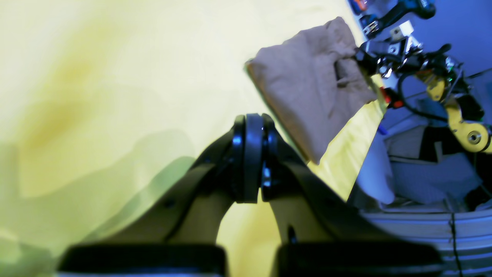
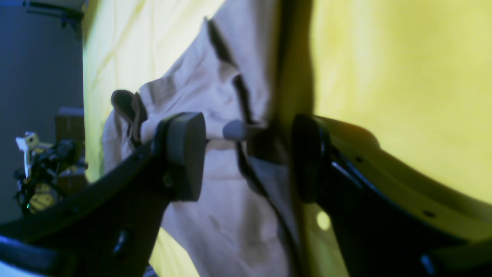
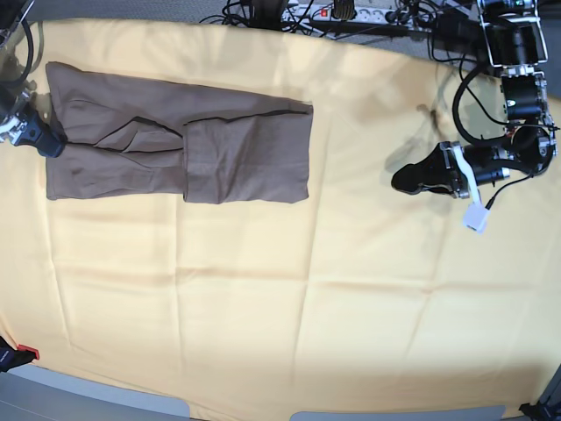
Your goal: Fold the T-shirt properly
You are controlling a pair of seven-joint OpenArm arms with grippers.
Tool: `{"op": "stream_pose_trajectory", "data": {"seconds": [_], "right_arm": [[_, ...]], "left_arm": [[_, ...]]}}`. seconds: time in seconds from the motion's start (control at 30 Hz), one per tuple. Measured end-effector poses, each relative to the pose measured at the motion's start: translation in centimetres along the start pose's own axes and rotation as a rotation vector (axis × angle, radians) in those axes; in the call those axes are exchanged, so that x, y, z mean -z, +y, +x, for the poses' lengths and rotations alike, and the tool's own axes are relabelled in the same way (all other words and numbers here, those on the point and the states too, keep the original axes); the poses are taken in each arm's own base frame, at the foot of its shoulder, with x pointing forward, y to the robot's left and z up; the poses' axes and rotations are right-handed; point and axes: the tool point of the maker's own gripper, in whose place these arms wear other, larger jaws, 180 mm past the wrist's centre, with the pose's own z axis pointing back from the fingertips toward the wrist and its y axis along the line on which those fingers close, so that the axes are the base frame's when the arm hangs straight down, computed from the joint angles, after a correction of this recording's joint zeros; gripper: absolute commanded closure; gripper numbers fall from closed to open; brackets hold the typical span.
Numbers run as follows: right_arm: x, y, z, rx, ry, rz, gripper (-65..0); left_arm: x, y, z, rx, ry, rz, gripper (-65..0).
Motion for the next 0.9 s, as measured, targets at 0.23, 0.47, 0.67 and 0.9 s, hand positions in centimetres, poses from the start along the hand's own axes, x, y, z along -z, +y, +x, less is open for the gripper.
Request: {"op": "stream_pose_trajectory", "data": {"seconds": [0.23, 0.47, 0.67, 0.9], "right_arm": [[2.1, 1.4, -0.8, -0.008, 0.023, 0.064, -37.6], [2.5, 1.3, -1.7, -0.026, 0.057, 0.051, -9.5], [2.5, 1.3, -1.6, -0.022, 0.050, 0.051, 0.0], [2.3, 1.6, -0.7, -0.043, 0.039, 0.039, 0.0]], "left_arm": [[-0.1, 0.1, 0.1, 0.002, 0.000, 0.004, 0.0], [-0.1, 0.1, 0.1, 0.002, 0.000, 0.004, 0.0], [-0.1, 0.1, 0.2, 0.002, -0.007, 0.004, 0.0], [-1.4, 0.7, 1.4, 0.009, -0.058, 0.037, 0.0]]}}
